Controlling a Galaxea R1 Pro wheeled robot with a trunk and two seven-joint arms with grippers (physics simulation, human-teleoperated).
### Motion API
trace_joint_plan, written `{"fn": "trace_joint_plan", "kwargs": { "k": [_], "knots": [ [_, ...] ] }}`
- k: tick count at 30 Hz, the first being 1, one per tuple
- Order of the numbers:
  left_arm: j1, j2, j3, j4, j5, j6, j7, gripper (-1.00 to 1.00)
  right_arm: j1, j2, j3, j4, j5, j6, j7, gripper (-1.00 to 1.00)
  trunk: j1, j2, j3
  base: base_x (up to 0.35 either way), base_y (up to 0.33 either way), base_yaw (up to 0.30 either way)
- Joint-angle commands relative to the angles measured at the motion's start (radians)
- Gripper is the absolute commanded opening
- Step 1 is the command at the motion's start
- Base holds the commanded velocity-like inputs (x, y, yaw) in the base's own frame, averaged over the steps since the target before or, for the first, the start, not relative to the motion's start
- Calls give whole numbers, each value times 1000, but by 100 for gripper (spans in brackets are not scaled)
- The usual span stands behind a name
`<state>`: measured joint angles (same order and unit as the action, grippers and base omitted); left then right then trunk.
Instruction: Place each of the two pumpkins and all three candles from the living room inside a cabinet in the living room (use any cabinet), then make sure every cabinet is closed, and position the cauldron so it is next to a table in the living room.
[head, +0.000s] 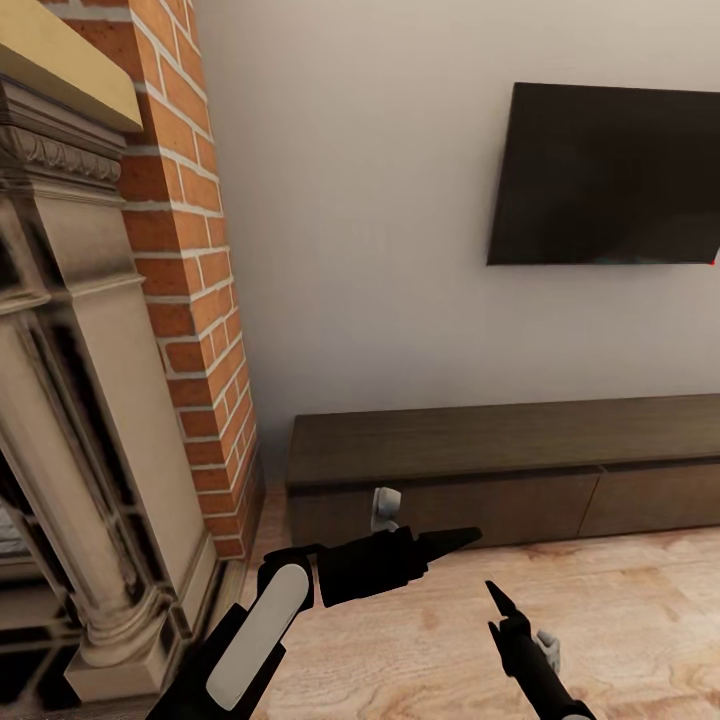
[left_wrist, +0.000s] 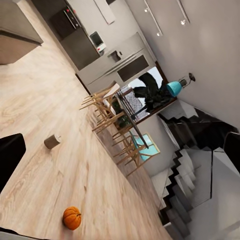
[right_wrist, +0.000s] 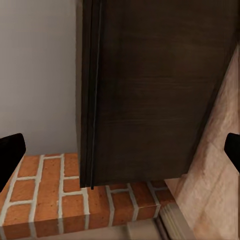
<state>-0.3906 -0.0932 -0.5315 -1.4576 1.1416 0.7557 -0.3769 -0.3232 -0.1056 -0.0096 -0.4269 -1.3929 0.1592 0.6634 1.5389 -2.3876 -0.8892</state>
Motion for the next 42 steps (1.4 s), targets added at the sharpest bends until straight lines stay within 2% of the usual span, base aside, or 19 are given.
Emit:
{"fn": "trace_joint_plan", "kwargs": {
  "k": [1, 8, 14, 19, 30, 42],
  "knots": [
    [-1, 0, 0, 0, 3, 5, -1, 100, -1, 0, -1, 1, -10, 10, 2, 100, 0, 0, -1, 0, 0, 0],
    [-1, 0, 0, 0, 3, 5, 0, 100, -1, -1, -1, 5, -11, -6, 1, 100, 0, 0, -1, 0, 0, 0],
    [-1, 0, 1, 0, 3, 5, 0, 100, -1, -2, -1, 6, -11, -63, 2, 100, 0, 0, -1, 0, 0, 0],
    [-1, 0, 1, 0, 3, 5, 0, 100, -1, -2, -1, 6, -11, -67, 1, 100, 11, -21, -10, 0, 0, 0],
    [-1, 0, 1, 0, 3, 5, 0, 100, -1, -2, -1, 5, -12, -67, 10, 100, 11, -21, -10, 0, 0, 0],
    [-1, 0, 0, 0, 3, 5, 0, 100, -1, -2, -1, 5, -12, -69, 12, 100, 57, -105, -48, 0, 0, 0]
  ]
}}
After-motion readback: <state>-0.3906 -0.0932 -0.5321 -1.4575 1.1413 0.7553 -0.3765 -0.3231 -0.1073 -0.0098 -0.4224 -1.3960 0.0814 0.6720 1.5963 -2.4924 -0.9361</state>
